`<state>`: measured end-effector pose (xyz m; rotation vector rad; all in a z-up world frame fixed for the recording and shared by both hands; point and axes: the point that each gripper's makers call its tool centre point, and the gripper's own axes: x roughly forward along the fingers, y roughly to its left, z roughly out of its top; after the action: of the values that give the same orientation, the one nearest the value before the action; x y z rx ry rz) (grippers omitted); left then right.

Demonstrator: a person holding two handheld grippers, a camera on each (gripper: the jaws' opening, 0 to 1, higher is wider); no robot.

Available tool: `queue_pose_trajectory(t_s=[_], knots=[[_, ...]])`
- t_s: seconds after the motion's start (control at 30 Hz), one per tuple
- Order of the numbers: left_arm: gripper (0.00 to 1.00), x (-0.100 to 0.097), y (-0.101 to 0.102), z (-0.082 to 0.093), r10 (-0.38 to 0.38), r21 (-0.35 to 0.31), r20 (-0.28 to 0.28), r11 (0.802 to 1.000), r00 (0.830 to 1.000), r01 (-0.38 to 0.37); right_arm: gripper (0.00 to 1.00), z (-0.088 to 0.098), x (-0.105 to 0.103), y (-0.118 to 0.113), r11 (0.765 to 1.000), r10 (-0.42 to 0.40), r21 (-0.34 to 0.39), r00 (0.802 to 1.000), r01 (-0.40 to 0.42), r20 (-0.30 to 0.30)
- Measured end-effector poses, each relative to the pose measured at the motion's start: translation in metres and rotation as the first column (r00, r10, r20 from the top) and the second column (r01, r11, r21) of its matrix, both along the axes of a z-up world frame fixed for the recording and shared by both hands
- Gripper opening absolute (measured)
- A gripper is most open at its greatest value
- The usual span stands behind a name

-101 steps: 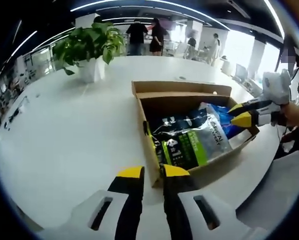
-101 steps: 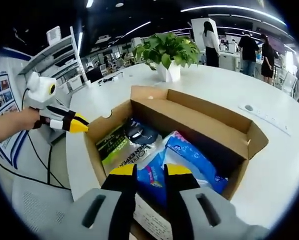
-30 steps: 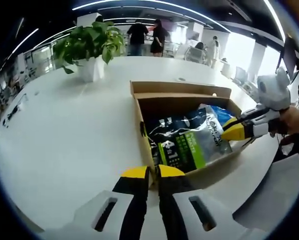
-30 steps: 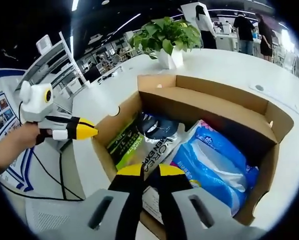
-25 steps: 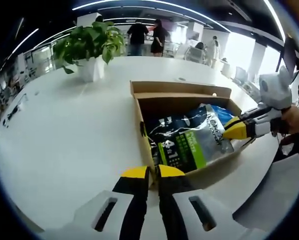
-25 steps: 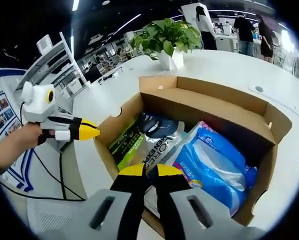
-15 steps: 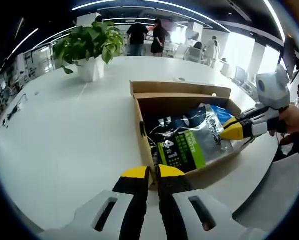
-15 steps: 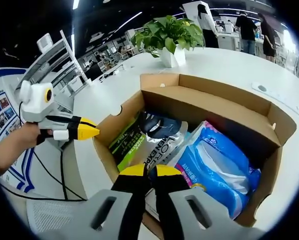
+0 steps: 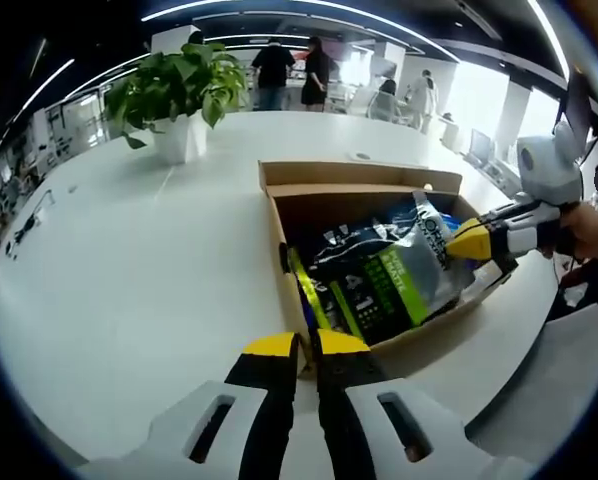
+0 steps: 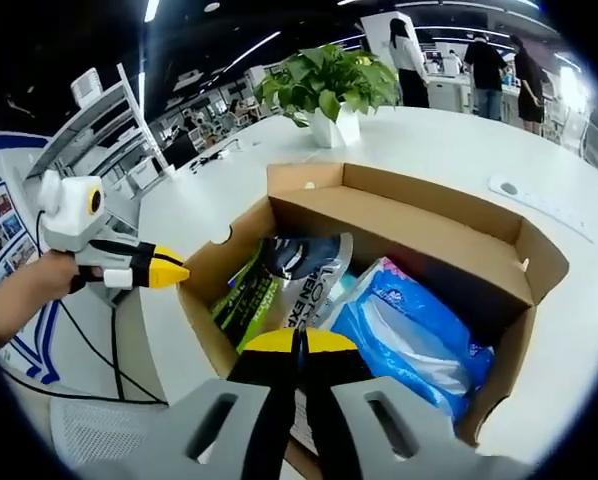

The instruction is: Operate the shoe box by opening the lid, removing the specified soft item, and placing it in the target area until the item is outside and the box remains undamaged.

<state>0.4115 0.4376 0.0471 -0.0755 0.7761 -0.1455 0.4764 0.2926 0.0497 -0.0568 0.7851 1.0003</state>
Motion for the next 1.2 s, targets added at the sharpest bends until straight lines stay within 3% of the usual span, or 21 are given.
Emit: queue_pose_trajectory(t_s=[0.57,0.87,1.0,1.2], knots=[[0.04,0.001,-0.001,0.001,-0.038,0.044,-0.04,0.998,0.998,0.04,0.0,0.004,0.008,-0.031,0.999,-0.039,-0.012,0.999,0.039,0.037],[0.04,0.004,-0.001,0.014,-0.043,0.069,-0.028,0.997,0.999,0.045,0.0,0.005,0.009,-0.043,0.998,-0.054,-0.013,0.998,0.055,0.045],[0.03,0.011,-0.011,0.023,-0.066,0.054,-0.003,0.996,0.998,0.066,0.0,0.006,0.01,-0.048,0.998,-0.064,-0.015,0.997,0.065,0.049],[0.05,0.019,-0.03,0.02,-0.12,0.045,-0.009,0.992,0.993,0.12,0.0,0.006,0.011,-0.057,0.996,-0.081,-0.02,0.995,0.082,0.052]])
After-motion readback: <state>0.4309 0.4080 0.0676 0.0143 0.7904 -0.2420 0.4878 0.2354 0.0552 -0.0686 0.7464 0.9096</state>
